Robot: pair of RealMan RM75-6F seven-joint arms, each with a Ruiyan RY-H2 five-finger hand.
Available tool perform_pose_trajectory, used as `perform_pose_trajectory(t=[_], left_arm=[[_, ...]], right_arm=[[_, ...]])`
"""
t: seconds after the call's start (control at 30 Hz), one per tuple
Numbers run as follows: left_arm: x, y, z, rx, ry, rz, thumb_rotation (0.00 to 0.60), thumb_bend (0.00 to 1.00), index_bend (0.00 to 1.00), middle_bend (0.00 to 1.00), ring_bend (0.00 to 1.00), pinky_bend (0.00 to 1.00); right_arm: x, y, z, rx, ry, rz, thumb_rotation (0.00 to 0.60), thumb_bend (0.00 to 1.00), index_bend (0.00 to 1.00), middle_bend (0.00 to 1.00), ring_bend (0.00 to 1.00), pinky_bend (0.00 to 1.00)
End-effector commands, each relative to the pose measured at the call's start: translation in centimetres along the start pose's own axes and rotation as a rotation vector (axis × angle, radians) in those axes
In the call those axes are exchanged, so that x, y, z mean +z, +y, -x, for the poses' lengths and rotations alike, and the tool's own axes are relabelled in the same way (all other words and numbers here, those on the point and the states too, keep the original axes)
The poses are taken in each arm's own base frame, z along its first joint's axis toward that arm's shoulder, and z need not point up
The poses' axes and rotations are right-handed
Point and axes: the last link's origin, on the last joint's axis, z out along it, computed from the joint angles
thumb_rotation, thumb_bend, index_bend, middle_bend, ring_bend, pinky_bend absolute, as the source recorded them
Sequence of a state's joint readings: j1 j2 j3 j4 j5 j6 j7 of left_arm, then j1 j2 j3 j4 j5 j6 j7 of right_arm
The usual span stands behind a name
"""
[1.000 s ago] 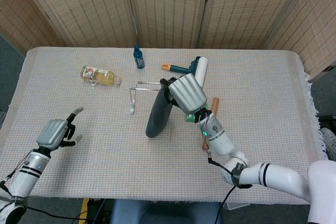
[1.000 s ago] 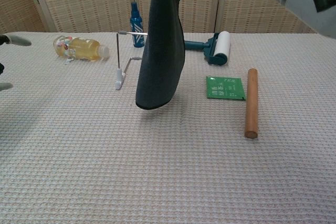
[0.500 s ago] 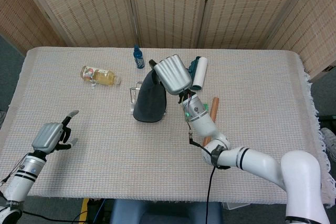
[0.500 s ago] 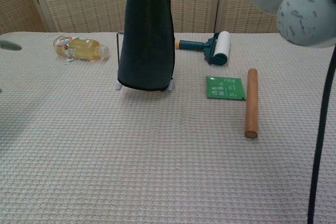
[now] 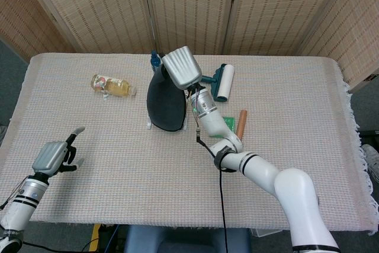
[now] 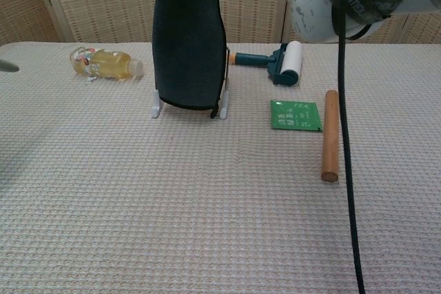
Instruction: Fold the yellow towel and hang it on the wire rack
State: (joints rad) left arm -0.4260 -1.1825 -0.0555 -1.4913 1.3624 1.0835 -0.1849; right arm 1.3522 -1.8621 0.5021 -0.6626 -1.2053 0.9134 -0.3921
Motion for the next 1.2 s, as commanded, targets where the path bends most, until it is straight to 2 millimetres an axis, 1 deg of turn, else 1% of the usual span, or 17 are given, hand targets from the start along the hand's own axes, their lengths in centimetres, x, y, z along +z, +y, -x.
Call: perform_pose_trajectory(t=[0.03,0.13,0.17,0.2,0.27,0.3,0.37,0.43,0.5,0.57,0.7,0.83,0.9,1.0,1.03,1.13,1.2], left_arm=[[-0.1,0.0,0.1,-0.002,-0.002,-0.003,0.600,0.37,0.04,0.82,0.73,0.87],[-0.1,-0.1,0.1,-0.002,-0.003,-0.007,0.600,0.37,0.04,0.82,0.73,0.87],[-0.2,-0.1,0.1,-0.002,-0.004,-0.008,0.600,0.37,0.04,0.82,0.73,0.88],[-0.2,-0.2,0.1,-0.003,-0.004,-0.010,0.600,0.37,0.04,0.82,0.73,0.88],[-0.3,-0.3,0.1,-0.003,-0.004,-0.013,0.600,0.37,0.04,0.82,0.73,0.88],[-0.4,-0.3,0.1,-0.002,-0.005,-0.015,0.600,0.37,0.04,0.82,0.73,0.88],[-0.4,-0.4,0.1,-0.002,-0.005,-0.018,0.600,0.37,0.04,0.82,0.73,0.88],[-0.3,-0.4,0.1,-0.002,-0.004,-0.018,0.600,0.37,0.04,0.82,0.73,0.88],[-0.3,-0.4,0.1,-0.002,-0.003,-0.016,0.600,0.37,0.04,0.82,0.73,0.88],[-0.3,-0.3,0.1,-0.002,-0.001,-0.012,0.600,0.37,0.04,0.82,0.73,0.87],[-0.4,-0.1,-0.1,-0.002,0.007,-0.007,0.600,0.37,0.04,0.82,0.72,0.87],[-0.5,-0.2,-0.4,-0.006,0.024,-0.010,0.600,0.37,0.04,0.78,0.69,0.86],[-0.7,-0.3,-0.5,0.003,0.041,-0.013,0.600,0.37,0.06,0.75,0.66,0.85],[-0.9,-0.5,-0.6,0.042,0.064,-0.017,0.600,0.37,0.17,0.70,0.60,0.81],[-1.0,-0.5,-0.6,0.056,0.072,-0.020,0.600,0.37,0.19,0.69,0.59,0.80],[-1.3,-0.6,-0.6,0.076,0.089,-0.028,0.600,0.37,0.21,0.66,0.55,0.75],[-1.5,-0.8,-0.7,0.078,0.106,-0.039,0.600,0.37,0.22,0.65,0.51,0.72]], right_arm=[[0.6,-1.6,1.0,0.018,-0.035,-0.019,0.600,0.55,0.69,0.91,0.99,1.00],[0.8,-1.7,1.5,0.023,-0.054,-0.007,0.600,0.55,0.67,0.91,0.99,1.00],[0.9,-1.8,1.8,0.024,-0.064,0.000,0.600,0.55,0.65,0.91,0.99,1.00],[1.0,-1.7,2.0,0.023,-0.072,0.005,0.600,0.54,0.61,0.91,0.99,1.00],[1.1,-1.6,2.4,0.024,-0.091,0.017,0.600,0.51,0.47,0.91,0.99,1.00],[1.1,-1.6,2.5,0.026,-0.096,0.022,0.600,0.49,0.41,0.91,0.99,1.00],[1.1,-1.4,2.7,0.032,-0.106,0.032,0.600,0.45,0.24,0.91,0.99,1.00],[1.1,-1.2,2.8,0.032,-0.106,0.037,0.600,0.43,0.12,0.91,0.99,1.00],[1.1,-0.8,2.8,0.032,-0.102,0.044,0.600,0.42,0.06,0.90,0.99,1.00],[1.0,-0.3,2.7,0.037,-0.099,0.055,0.600,0.41,0.04,0.90,0.99,1.00],[0.6,1.0,2.8,0.042,-0.091,0.070,0.600,0.41,0.04,0.90,0.99,1.00],[-0.9,2.9,3.2,0.066,-0.089,0.078,0.600,0.41,0.04,0.87,0.97,1.00],[-2.3,4.2,3.4,0.079,-0.092,0.077,0.600,0.41,0.05,0.86,0.96,1.00],[-4.8,6.4,3.4,0.107,-0.108,0.082,0.600,0.41,0.11,0.83,0.93,1.00],[-6.0,7.2,3.3,0.125,-0.117,0.086,0.600,0.41,0.12,0.83,0.93,1.00],[-9.0,9.1,2.7,0.159,-0.147,0.099,0.600,0.42,0.15,0.83,0.93,1.00],[-11.6,10.6,2.0,0.170,-0.167,0.109,0.600,0.42,0.17,0.83,0.93,1.00]])
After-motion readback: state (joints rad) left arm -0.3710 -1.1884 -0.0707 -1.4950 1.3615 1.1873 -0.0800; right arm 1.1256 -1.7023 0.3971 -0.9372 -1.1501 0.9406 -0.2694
